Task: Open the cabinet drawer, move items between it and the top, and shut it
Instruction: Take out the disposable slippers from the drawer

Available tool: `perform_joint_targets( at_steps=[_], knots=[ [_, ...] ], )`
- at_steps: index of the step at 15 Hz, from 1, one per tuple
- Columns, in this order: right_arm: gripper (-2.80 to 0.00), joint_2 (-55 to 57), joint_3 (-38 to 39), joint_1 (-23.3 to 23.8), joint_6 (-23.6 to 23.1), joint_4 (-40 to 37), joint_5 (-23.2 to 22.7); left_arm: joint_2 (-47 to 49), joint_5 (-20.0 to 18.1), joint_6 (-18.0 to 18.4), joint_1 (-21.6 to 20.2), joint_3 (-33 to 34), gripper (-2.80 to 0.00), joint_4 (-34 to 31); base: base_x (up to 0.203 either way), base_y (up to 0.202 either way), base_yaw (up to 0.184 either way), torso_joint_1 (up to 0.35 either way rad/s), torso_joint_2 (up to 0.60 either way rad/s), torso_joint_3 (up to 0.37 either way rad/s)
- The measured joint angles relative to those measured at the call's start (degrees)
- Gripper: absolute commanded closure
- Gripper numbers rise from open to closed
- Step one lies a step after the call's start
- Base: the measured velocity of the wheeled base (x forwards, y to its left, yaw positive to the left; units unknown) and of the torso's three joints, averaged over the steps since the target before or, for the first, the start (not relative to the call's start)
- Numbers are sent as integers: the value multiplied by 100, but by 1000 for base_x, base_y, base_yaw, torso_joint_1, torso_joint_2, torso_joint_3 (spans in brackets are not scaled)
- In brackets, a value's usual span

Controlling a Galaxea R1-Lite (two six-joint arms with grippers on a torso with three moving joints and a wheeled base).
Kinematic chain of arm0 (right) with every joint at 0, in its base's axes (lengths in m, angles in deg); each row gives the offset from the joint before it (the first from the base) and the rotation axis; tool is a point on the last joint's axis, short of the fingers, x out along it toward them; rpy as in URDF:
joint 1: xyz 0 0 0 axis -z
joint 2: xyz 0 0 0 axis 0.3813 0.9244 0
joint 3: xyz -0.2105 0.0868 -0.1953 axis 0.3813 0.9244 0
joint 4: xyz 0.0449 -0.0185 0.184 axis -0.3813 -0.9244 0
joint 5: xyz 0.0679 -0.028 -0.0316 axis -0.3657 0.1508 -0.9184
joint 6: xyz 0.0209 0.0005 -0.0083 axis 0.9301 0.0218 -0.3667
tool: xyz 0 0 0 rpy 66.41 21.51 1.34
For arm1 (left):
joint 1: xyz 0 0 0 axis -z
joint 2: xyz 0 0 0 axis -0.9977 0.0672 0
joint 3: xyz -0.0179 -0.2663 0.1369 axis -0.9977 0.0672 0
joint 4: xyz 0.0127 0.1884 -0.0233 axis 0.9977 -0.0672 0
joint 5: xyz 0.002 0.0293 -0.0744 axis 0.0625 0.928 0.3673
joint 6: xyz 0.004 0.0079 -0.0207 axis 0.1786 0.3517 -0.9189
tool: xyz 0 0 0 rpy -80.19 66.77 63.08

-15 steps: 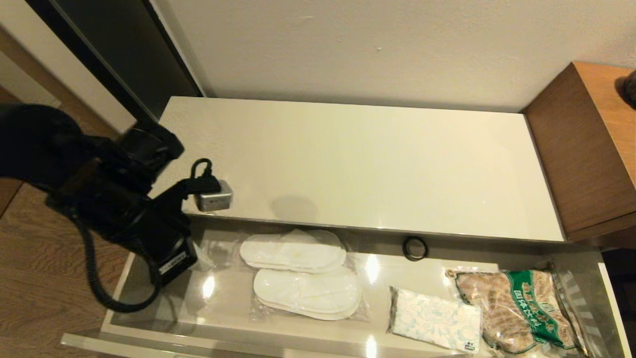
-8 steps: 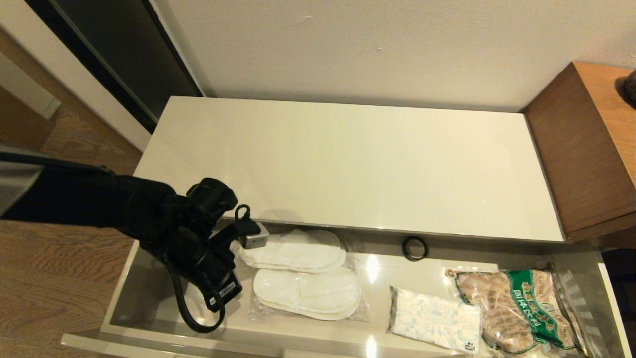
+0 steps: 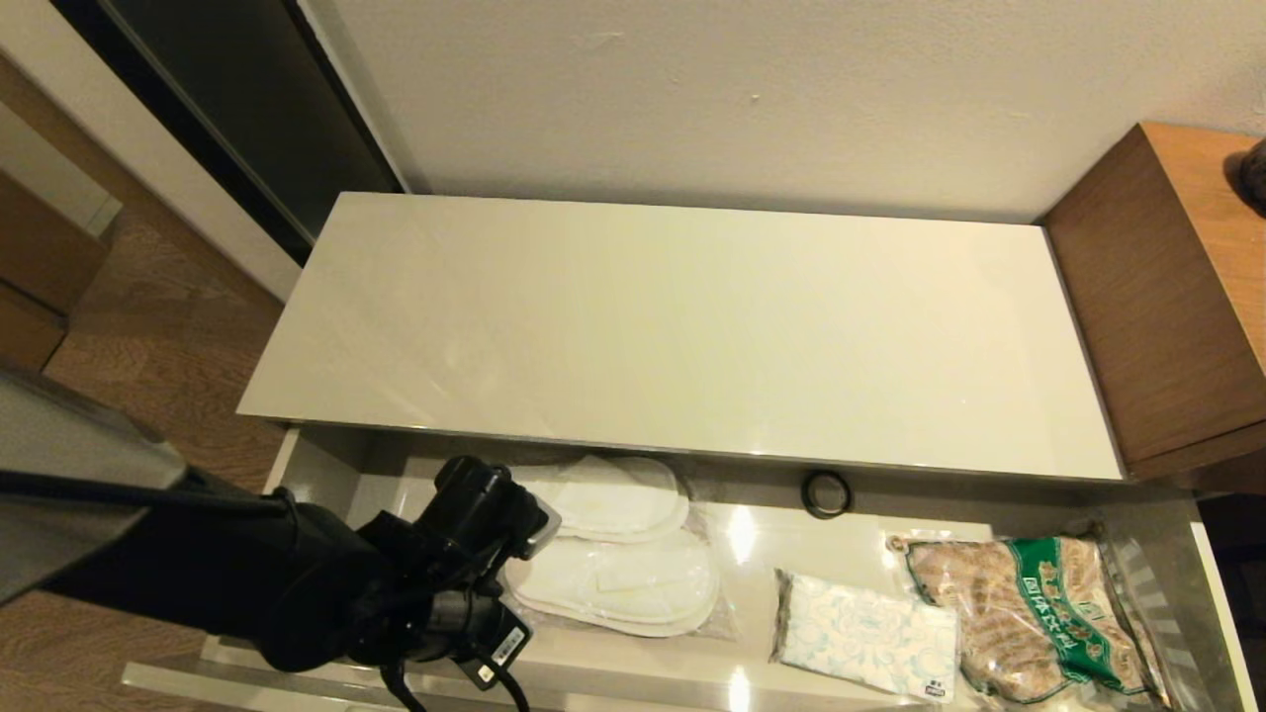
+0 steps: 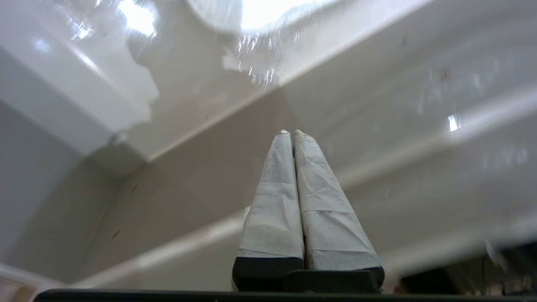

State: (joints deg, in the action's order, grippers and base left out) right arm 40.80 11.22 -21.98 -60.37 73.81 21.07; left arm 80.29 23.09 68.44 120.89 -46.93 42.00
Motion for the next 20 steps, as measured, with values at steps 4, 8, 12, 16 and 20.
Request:
perform_joint_targets(
  at_steps=[4,8,12,16,20],
  knots=[
    [0,0,0,0,2,0,0,809,36,300,-65,-34,0,1218,0,0,0,0,0,0],
    [0,0,0,0,0,0,-2,1386,-199,1198,-460,-334,0,1867,0,0,0,0,0,0],
    [0,0,0,0,2,0,-2,1733,-226,1723,-832,-623,-280,2055,0,0,0,0,0,0],
    [0,0,0,0,2,0,0,2091,-114,2381,-1005,-584,-280,3217,0,0,0,0,0,0],
    [0,0,0,0,0,0,0,2309,-376,3194,-1164,-430,-280,4185,0,0,0,0,0,0]
  ],
)
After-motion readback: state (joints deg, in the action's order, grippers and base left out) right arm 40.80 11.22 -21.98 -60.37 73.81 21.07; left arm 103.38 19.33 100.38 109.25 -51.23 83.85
